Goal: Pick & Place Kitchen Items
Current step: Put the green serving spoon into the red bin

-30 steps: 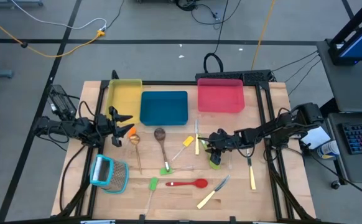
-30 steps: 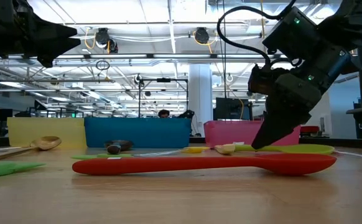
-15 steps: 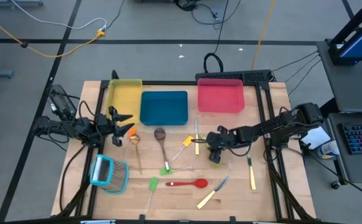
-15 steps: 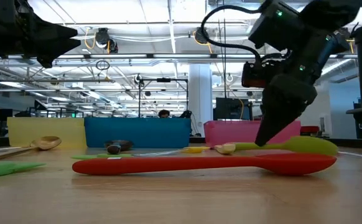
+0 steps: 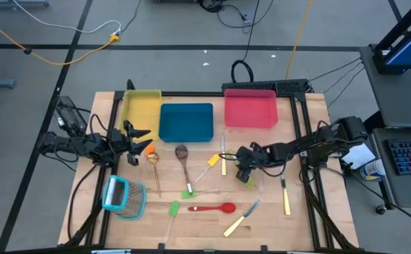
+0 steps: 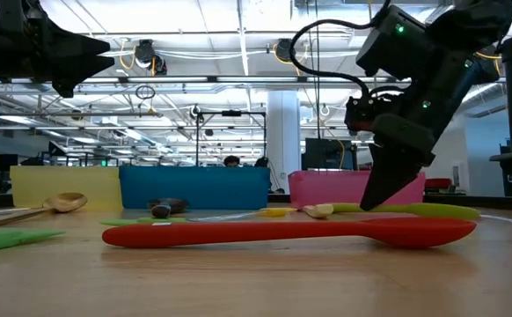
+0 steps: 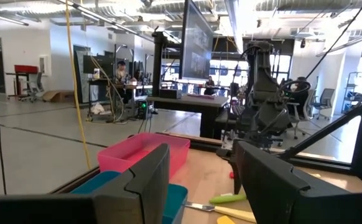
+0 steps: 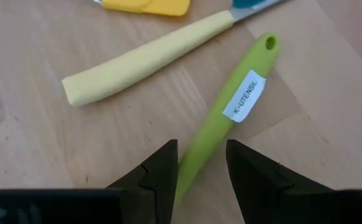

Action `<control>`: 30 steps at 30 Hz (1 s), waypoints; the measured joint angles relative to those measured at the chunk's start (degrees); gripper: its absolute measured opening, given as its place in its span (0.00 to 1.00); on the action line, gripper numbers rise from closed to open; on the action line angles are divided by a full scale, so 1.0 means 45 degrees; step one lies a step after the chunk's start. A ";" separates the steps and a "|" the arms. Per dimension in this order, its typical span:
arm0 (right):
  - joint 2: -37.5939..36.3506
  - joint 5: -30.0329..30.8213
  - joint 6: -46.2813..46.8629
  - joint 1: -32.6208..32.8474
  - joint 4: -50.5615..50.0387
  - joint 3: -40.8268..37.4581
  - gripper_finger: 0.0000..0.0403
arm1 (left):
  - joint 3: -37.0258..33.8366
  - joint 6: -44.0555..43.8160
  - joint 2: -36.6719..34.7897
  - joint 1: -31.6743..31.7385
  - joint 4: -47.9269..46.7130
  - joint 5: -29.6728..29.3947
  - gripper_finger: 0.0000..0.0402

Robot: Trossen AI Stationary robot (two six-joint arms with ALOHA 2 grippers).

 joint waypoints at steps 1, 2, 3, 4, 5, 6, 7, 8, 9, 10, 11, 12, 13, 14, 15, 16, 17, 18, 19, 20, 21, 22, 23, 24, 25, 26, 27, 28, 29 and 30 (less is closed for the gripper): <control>0.0000 0.0037 -0.0009 -0.0044 0.0095 -0.0094 0.32 | 0.0000 0.0011 0.0002 0.0000 0.0000 0.0000 0.48; -0.0003 0.0040 -0.0006 -0.0107 0.0126 -0.0179 0.32 | 0.0000 0.0025 0.0003 0.0000 0.0000 -0.0005 0.48; -0.0005 0.0037 0.0010 -0.0195 0.0114 -0.0280 0.32 | 0.0000 0.0027 0.0000 0.0000 0.0000 0.0000 0.48; -0.0005 0.0035 0.0045 -0.0269 0.0089 -0.0374 0.32 | 0.0000 0.0034 0.0002 0.0000 0.0000 0.0000 0.48; -0.0005 0.0036 0.0037 -0.0337 0.0091 -0.0460 0.32 | 0.0000 0.0053 0.0002 0.0000 0.0000 0.0000 0.48; -0.0005 0.0036 -0.0060 -0.0402 0.0087 -0.0538 0.32 | 0.0000 0.0054 0.0001 0.0000 0.0000 -0.0005 0.48; -0.0005 0.0035 -0.0195 -0.0462 0.0046 -0.0603 0.32 | -0.0001 0.0054 0.0002 0.0000 -0.0004 -0.0005 0.48; -0.0005 0.0034 -0.0281 -0.0532 0.0031 -0.0663 0.31 | 0.0000 0.0056 0.0003 0.0000 -0.0034 -0.0005 0.48; -0.0005 0.0030 -0.0360 -0.0618 0.0001 -0.0725 0.30 | 0.0000 0.0054 0.0003 0.0000 -0.0104 -0.0005 0.48; -0.0005 0.0026 -0.0420 -0.0688 -0.0007 -0.0774 0.28 | 0.0000 0.0057 0.0002 0.0000 -0.0198 -0.0005 0.48; -0.0010 0.0025 -0.0451 -0.0759 -0.0021 -0.0805 0.26 | -0.0001 0.0059 0.0003 0.0000 -0.0274 -0.0005 0.48; -0.0015 0.0038 -0.0453 -0.0827 -0.0037 -0.0837 0.23 | -0.0003 0.0059 0.0003 0.0000 -0.0301 -0.0008 0.48; -0.0012 0.0067 -0.0457 -0.0886 -0.0065 -0.0862 0.20 | -0.0001 0.0059 0.0002 0.0000 -0.0299 -0.0010 0.48; -0.0010 0.0098 -0.0455 -0.0934 -0.0067 -0.0881 0.17 | 0.0000 0.0059 0.0000 0.0000 -0.0296 -0.0010 0.48; -0.0010 0.0158 -0.0479 -0.0975 -0.0079 -0.0881 0.14 | 0.0000 0.0063 -0.0001 0.0000 -0.0298 -0.0010 0.48; -0.0010 0.0207 -0.0542 -0.1002 -0.0057 -0.0881 0.11 | 0.0000 0.0060 0.0003 0.0000 -0.0301 -0.0010 0.48; -0.0010 0.0225 -0.0649 -0.1018 0.0004 -0.0881 0.09 | -0.0002 0.0059 -0.0002 0.0000 -0.0298 -0.0010 0.48; -0.0010 0.0238 -0.0773 -0.1023 0.0096 -0.0881 0.09 | 0.0000 0.0064 0.0000 0.0000 -0.0301 -0.0010 0.48; -0.0015 0.0234 -0.0866 -0.1018 0.0195 -0.0877 0.09 | 0.0000 0.0059 -0.0002 0.0000 -0.0306 -0.0010 0.48; -0.0066 0.0239 -0.0942 -0.1013 0.0239 -0.0846 0.09 | 0.0000 0.0064 0.0003 0.0000 -0.0306 -0.0010 0.48; -0.0187 0.0225 -0.1049 -0.1013 0.0259 -0.0821 0.09 | 0.0000 0.0064 0.0003 0.0000 -0.0301 -0.0010 0.48; -0.0243 0.0188 -0.1179 -0.1013 0.0291 -0.0771 0.09 | -0.0004 0.0064 -0.0001 0.0000 -0.0306 -0.0010 0.48; -0.0342 0.0157 -0.1284 -0.1013 0.0283 -0.0714 0.09 | -0.0004 0.0068 -0.0001 0.0000 -0.0306 -0.0010 0.48; -0.0550 0.0123 -0.1441 -0.1014 0.0197 -0.0687 0.09 | -0.0001 0.0077 0.0001 0.0000 -0.0306 -0.0010 0.48; -0.0777 0.0052 -0.1716 -0.1023 0.0048 -0.0670 0.09 | -0.0001 0.0091 0.0003 0.0002 -0.0306 -0.0011 0.48; -0.1019 0.0075 -0.1976 -0.1018 -0.0161 -0.0618 0.09 | 0.0000 0.0093 -0.0002 0.0000 -0.0303 -0.0019 0.48; -0.1297 0.0124 -0.2201 -0.1023 -0.0269 -0.0595 0.09 | -0.0002 0.0099 -0.0002 0.0000 -0.0306 -0.0017 0.48; -0.1606 0.0245 -0.2463 -0.1031 -0.0233 -0.0466 0.09 | -0.0002 0.0117 0.0003 0.0000 -0.0306 -0.0015 0.48; -0.1976 0.0501 -0.2781 -0.1032 -0.0115 -0.0326 0.09 | -0.0001 0.0187 0.0000 0.0000 -0.0306 -0.0017 0.48; -0.2341 0.0780 -0.3110 -0.1054 -0.0036 -0.0225 0.09 | 0.0000 0.0240 -0.0002 0.0000 -0.0303 -0.0026 0.48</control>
